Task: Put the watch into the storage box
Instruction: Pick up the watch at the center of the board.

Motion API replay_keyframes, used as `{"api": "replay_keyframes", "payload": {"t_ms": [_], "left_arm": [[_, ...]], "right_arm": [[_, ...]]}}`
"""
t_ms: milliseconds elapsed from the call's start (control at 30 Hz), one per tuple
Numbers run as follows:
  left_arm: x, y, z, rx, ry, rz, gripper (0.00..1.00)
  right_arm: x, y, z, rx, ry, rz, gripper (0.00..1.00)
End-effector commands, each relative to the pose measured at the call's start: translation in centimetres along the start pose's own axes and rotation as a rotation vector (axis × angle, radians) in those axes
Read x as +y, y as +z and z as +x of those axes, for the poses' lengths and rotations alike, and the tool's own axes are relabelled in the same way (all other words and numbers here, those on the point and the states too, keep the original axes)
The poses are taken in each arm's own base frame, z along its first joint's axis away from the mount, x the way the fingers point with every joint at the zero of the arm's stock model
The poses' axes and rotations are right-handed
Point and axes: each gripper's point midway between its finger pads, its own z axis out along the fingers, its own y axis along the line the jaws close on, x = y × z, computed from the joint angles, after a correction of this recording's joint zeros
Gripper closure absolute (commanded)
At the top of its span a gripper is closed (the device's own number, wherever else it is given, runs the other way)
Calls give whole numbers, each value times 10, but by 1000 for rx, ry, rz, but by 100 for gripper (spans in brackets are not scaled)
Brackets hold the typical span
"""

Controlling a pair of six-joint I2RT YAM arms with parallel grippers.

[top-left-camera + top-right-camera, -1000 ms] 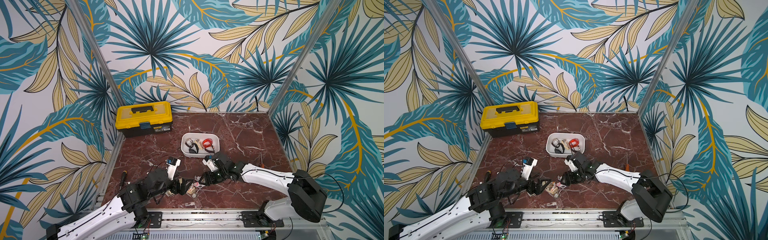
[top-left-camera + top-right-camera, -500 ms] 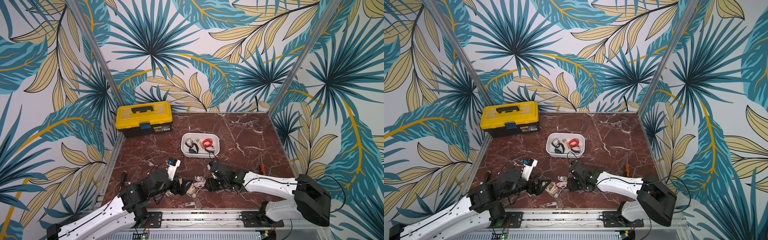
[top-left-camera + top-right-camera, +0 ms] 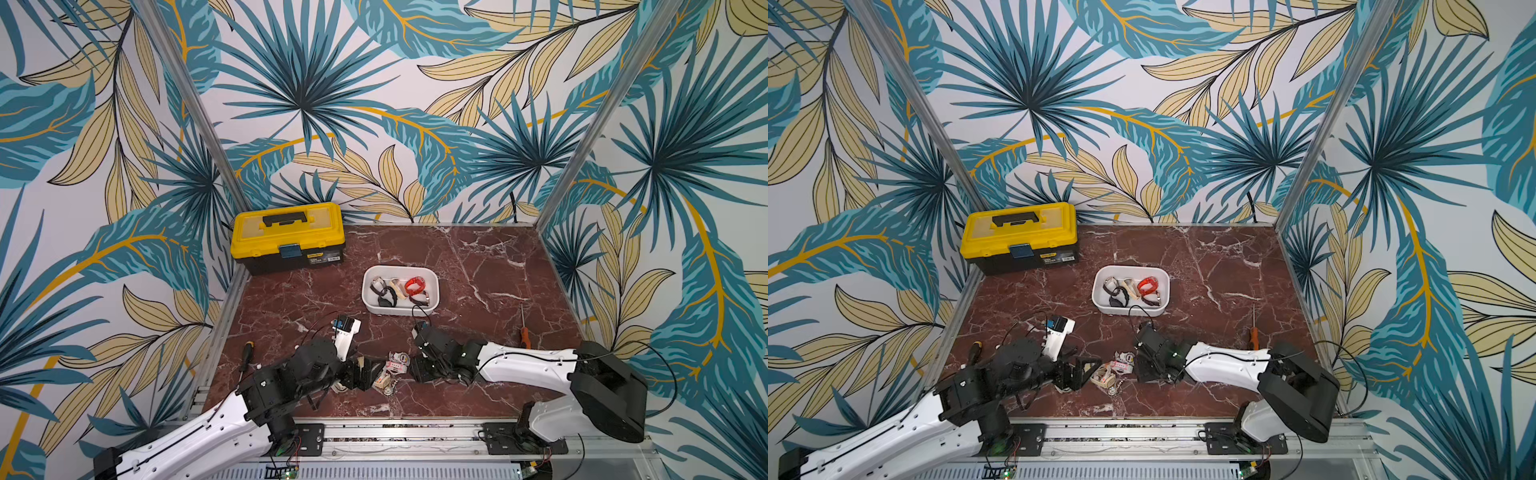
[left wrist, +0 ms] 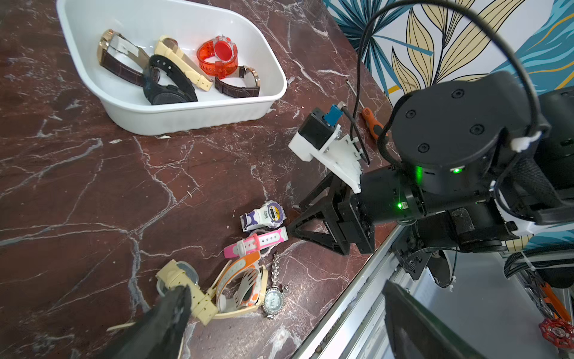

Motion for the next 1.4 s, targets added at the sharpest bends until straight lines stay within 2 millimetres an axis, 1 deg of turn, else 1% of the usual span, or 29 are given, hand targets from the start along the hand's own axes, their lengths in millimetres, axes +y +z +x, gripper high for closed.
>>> {"api": "replay_keyframes", "payload": {"t_ms": [0,33,100,300,500,600,833,933,1000,1133,1267,1367], "left_arm": [[5,2,5,6,5,-13,0],[5,3,5,4,6,-14,0],[4,3,5,7,5,-9,0],[0,4,7,16,9,14,0],[-2,2,6,12,17,24,0],[-4,-1,6,10,26,41,0],[-6,-11,12,5,59,81,0],[-3,-17,11,-25,75,73,0],[-5,-17,11,-48,86,92,0],[2,-16,11,-75,106,58,0],[3,-16,12,-75,110,47,0],[4,-16,12,-73,111,43,0]], "right_arm": [[8,-9,-1,-22,-20,-39,46],[16,-11,-5,-42,-27,-79,46],[23,-14,-3,-44,-37,-127,46],[49,-30,-9,-70,-90,-273,46],[66,-27,-13,-25,-170,-310,46],[68,-19,-15,2,-182,-314,46],[64,-5,-22,42,-179,-314,46],[66,-2,-25,58,-180,-339,46],[66,2,-25,76,-180,-348,46],[64,11,-23,112,-170,-358,46],[61,12,-26,110,-165,-367,46],[66,12,-25,119,-170,-408,47]]}}
